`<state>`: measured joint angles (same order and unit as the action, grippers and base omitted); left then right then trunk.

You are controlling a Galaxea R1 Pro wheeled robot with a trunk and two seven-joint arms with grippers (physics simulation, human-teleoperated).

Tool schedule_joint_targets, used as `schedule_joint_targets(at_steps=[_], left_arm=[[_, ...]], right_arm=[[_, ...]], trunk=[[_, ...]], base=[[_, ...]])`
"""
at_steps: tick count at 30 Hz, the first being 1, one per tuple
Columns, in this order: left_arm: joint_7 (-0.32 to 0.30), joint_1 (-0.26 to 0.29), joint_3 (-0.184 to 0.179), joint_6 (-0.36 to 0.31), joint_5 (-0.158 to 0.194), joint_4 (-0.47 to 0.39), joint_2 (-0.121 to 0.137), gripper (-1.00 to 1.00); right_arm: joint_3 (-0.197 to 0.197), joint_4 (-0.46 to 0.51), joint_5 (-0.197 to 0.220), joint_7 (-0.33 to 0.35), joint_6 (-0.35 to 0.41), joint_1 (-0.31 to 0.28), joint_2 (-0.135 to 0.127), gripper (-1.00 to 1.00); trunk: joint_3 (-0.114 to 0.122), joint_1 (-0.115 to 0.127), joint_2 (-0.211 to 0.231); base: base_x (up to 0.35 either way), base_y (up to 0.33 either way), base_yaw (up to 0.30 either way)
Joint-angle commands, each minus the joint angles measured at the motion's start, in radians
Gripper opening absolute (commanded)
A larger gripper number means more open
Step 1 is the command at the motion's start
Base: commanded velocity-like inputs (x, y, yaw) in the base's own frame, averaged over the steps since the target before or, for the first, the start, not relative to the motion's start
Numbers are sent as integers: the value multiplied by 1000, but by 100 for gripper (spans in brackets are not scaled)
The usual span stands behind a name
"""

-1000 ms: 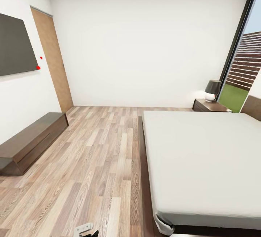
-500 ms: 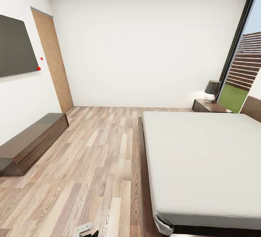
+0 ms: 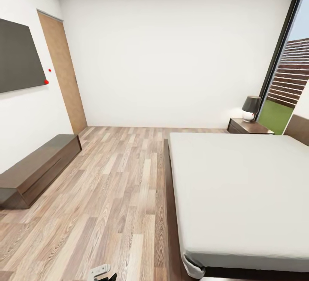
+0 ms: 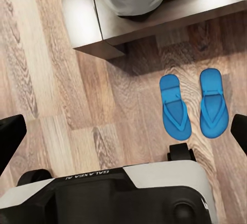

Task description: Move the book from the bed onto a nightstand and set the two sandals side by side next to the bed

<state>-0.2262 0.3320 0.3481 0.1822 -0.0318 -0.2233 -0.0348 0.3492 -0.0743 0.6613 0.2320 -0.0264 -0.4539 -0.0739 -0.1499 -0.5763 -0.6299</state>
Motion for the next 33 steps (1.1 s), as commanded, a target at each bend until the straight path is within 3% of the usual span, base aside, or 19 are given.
schedule_joint_targets(at_steps=[1, 33], left_arm=[[-5, 1, 8, 2, -3, 1, 0, 100], [-5, 1, 8, 3, -3, 1, 0, 100]], right_arm=[[8, -4, 11, 7, -3, -2, 0, 100], [8, -4, 11, 6, -3, -2, 0, 100]], trunk=[[2, 4, 6], [102, 126, 230]], base=[[0, 0, 0], [0, 0, 0]])
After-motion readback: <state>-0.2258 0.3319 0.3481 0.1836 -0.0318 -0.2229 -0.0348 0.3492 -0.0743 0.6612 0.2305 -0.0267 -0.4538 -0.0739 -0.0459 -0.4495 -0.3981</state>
